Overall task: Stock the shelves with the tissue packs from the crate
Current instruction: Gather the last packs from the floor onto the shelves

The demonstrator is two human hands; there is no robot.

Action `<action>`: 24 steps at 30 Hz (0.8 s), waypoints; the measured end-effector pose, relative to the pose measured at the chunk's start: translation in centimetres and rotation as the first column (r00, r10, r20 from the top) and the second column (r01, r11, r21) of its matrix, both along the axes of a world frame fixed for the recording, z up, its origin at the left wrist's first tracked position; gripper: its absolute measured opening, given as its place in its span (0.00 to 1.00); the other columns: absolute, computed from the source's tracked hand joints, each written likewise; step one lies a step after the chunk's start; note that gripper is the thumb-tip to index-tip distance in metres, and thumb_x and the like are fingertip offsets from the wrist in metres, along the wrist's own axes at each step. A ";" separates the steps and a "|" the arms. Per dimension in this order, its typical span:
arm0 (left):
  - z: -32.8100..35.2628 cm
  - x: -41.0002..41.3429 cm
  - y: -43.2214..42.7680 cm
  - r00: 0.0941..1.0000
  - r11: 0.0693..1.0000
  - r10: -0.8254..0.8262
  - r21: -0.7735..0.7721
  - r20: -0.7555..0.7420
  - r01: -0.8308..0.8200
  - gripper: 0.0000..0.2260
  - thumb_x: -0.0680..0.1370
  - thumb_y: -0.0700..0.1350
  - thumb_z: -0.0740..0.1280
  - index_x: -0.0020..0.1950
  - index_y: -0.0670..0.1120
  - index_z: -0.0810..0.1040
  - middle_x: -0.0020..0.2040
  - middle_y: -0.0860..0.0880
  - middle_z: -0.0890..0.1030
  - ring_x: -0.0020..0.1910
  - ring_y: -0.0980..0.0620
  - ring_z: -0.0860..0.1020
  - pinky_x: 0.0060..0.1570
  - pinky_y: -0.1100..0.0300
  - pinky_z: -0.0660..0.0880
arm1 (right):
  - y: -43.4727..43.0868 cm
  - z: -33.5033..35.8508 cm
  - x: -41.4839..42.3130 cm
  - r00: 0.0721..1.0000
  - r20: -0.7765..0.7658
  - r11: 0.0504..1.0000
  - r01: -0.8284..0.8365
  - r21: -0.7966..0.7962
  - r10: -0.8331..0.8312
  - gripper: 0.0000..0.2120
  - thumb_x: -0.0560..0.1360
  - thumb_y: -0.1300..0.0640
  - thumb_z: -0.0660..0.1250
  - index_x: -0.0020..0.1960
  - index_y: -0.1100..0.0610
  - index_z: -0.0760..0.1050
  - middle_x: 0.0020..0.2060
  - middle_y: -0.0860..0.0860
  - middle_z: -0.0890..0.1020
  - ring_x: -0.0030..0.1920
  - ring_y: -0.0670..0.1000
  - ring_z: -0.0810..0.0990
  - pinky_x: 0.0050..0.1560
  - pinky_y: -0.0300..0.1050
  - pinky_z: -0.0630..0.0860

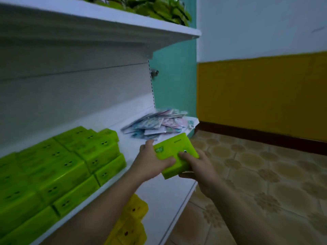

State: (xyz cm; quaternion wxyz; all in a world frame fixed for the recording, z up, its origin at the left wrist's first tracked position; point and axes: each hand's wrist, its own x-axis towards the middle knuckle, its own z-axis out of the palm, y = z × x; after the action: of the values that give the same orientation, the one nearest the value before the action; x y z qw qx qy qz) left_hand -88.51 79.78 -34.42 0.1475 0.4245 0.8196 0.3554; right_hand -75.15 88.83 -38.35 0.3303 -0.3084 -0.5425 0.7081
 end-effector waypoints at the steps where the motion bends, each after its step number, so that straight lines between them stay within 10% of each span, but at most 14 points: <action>1: 1.0 -1.2 0.0 0.988 0.999 -0.023 -0.035 -0.155 0.018 0.46 0.67 0.59 0.76 0.77 0.50 0.55 0.74 0.46 0.62 0.69 0.46 0.69 0.62 0.53 0.71 | -0.1 0.8 -1.2 1.000 0.007 1.000 0.009 0.004 -0.009 0.15 0.74 0.54 0.71 0.59 0.55 0.73 0.52 0.58 0.82 0.44 0.56 0.84 0.34 0.45 0.80; 7: 5.2 -6.9 2.2 0.790 0.950 -0.231 -0.308 -0.568 0.056 0.53 0.60 0.65 0.75 0.77 0.59 0.47 0.70 0.46 0.64 0.70 0.44 0.66 0.65 0.47 0.69 | 0.5 4.5 -8.2 0.999 -0.043 1.000 -0.026 -0.018 0.025 0.17 0.72 0.54 0.73 0.57 0.55 0.73 0.49 0.57 0.82 0.40 0.53 0.82 0.33 0.46 0.81; 15: 6.3 -16.9 7.7 0.889 0.943 -0.132 -0.333 -0.438 -0.024 0.57 0.52 0.69 0.75 0.76 0.61 0.52 0.61 0.44 0.72 0.56 0.46 0.75 0.55 0.56 0.74 | 4.9 4.5 -11.9 0.998 -0.043 0.998 -0.051 0.030 0.052 0.33 0.75 0.53 0.70 0.75 0.52 0.60 0.47 0.51 0.77 0.54 0.57 0.79 0.51 0.54 0.81; 24: 2.7 -23.6 9.6 0.883 0.459 -0.237 -0.848 -0.406 -0.266 0.64 0.54 0.74 0.71 0.79 0.48 0.45 0.76 0.44 0.64 0.71 0.46 0.69 0.66 0.55 0.69 | 8.9 2.6 -11.2 0.998 -0.054 1.000 -0.020 0.002 0.020 0.22 0.77 0.55 0.67 0.69 0.51 0.64 0.54 0.51 0.77 0.50 0.51 0.80 0.52 0.53 0.81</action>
State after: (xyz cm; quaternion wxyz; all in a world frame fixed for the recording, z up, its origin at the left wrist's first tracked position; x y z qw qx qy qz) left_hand -112.16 89.42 -31.69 0.1399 0.3497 0.8956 -0.2366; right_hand -86.34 97.73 -35.73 0.3379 -0.2835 -0.5368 0.7192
